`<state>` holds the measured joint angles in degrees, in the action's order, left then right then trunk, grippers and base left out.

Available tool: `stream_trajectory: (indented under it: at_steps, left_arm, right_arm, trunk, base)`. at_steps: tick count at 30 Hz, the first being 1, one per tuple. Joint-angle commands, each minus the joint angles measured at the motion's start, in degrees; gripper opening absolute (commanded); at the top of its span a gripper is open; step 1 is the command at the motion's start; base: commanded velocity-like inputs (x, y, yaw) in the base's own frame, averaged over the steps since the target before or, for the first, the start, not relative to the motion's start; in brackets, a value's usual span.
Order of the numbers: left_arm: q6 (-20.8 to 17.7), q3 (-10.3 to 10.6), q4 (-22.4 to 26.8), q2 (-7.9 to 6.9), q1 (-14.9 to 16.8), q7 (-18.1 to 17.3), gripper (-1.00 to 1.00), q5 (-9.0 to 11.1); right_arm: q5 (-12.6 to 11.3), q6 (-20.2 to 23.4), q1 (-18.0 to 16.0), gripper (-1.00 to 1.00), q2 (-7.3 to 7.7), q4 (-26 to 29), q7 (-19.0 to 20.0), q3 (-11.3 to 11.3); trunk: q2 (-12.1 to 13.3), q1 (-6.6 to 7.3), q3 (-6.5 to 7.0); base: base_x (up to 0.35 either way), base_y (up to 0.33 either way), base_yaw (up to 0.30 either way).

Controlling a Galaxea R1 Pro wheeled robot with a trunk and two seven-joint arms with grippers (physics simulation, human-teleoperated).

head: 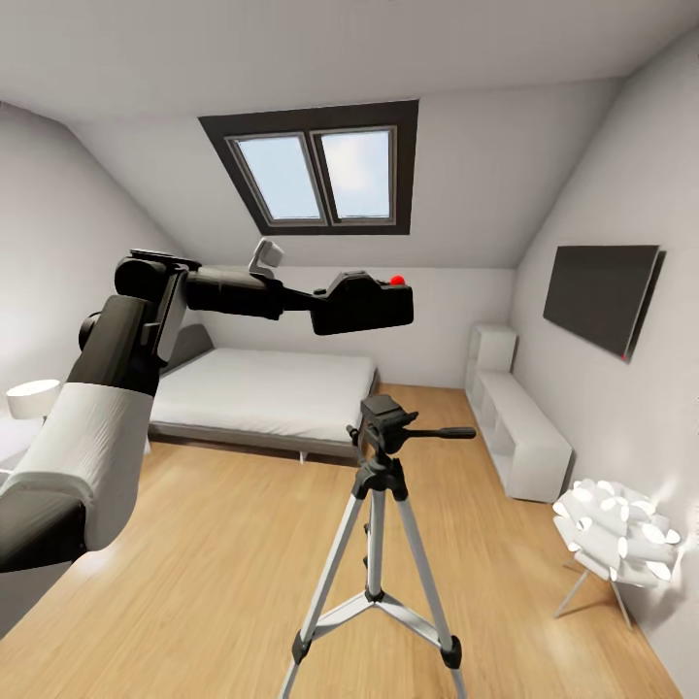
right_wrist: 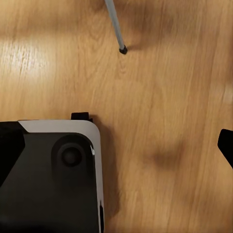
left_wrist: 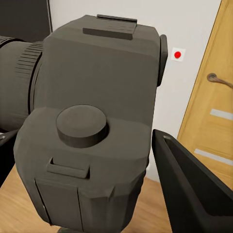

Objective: Attach the digital camera to the camera tripod in the bedroom.

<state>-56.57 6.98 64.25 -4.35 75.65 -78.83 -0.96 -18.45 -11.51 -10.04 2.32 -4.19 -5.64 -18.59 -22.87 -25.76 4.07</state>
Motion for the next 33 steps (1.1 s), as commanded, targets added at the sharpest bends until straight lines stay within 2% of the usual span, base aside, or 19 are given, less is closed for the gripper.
stream_trajectory:
  at_steps: [1, 12, 21, 33]
  left_arm:
    - [-0.56, 0.05, 0.01, -0.04, 0.03, -0.36, -1.0, -0.09]
    - [-0.56, 0.05, -0.06, -0.04, 0.03, -0.36, -1.0, -0.09]
    - [-0.56, 0.05, -0.08, -0.04, 0.03, -0.36, -1.0, -0.09]
    - [-0.56, 0.05, -0.09, -0.04, 0.03, -0.36, -1.0, -0.09]
  right_arm:
    - [-0.44, -0.33, -0.06, 1.0, -0.04, -0.21, 0.01, -0.48]
    - [-0.44, -0.35, -0.06, 1.0, -0.04, -0.2, 0.01, -0.48]
    - [-0.44, -0.34, -0.06, 1.0, -0.04, -0.22, 0.01, -0.48]
    - [-0.44, -0.33, -0.06, 1.0, -0.04, -0.2, 0.01, -0.48]
  trunk:
    - [-0.05, -0.02, -0.03]
    - [-0.05, -0.02, -0.03]
    - [-0.05, -0.02, -0.03]
    - [-0.05, -0.02, -0.03]
  base:
    - [-0.009, 0.0, 0.0]
    - [-0.002, -0.006, 0.0]
    - [0.0, -0.21, 0.0]
    - [0.0, -0.016, 0.018]
